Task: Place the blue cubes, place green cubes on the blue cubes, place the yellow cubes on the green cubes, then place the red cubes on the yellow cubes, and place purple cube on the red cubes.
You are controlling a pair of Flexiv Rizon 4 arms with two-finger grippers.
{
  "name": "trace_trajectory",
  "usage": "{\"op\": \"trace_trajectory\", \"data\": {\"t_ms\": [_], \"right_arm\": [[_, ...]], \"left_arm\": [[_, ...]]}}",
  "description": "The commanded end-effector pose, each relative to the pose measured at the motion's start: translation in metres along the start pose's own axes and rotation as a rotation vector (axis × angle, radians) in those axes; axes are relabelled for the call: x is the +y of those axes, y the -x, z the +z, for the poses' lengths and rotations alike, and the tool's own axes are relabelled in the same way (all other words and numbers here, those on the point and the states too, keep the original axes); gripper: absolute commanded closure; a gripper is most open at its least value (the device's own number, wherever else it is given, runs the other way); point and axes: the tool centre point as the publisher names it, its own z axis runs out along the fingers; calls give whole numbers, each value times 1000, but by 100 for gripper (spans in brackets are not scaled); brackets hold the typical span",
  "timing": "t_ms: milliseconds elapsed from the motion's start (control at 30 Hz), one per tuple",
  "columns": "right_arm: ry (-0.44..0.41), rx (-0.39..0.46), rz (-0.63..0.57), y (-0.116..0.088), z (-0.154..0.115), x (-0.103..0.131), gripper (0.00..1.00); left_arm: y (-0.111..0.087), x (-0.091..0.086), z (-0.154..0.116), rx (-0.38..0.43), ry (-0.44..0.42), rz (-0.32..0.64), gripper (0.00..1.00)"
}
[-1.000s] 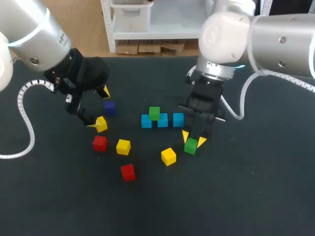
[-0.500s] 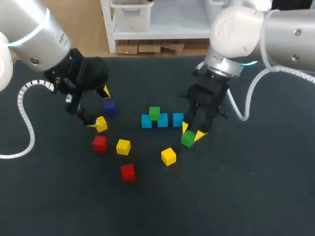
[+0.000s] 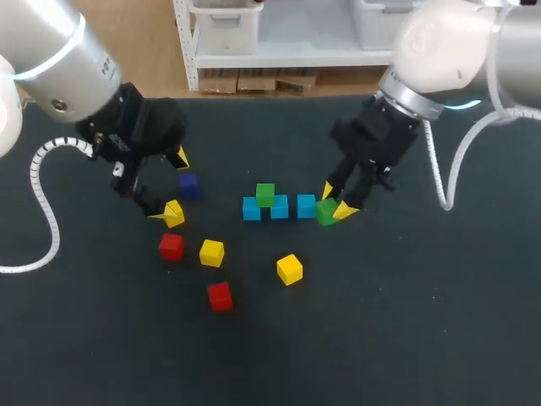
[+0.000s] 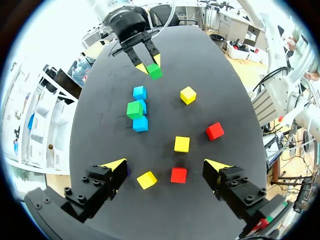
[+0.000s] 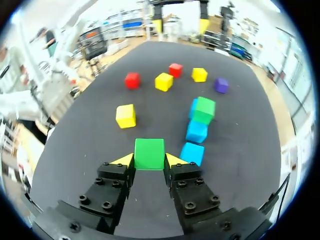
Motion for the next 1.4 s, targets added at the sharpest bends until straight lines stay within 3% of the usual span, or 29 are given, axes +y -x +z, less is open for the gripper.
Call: {"op": "trace_trajectory", "data": {"t_ms": [33, 333, 833, 1400], "right_arm": [[-187, -4, 42, 5, 1, 6, 100], [-283, -2, 101, 12, 7, -14, 100], [-227, 26, 148, 22, 12, -48, 100], [-285, 57, 267, 25, 22, -62, 100]], "left_arm": [[-1, 1, 0, -2, -2, 3, 0], [-1, 1, 0, -2, -2, 3, 0], [-1, 1, 0, -2, -2, 3, 0], [-1, 1, 0, -2, -2, 3, 0]]}}
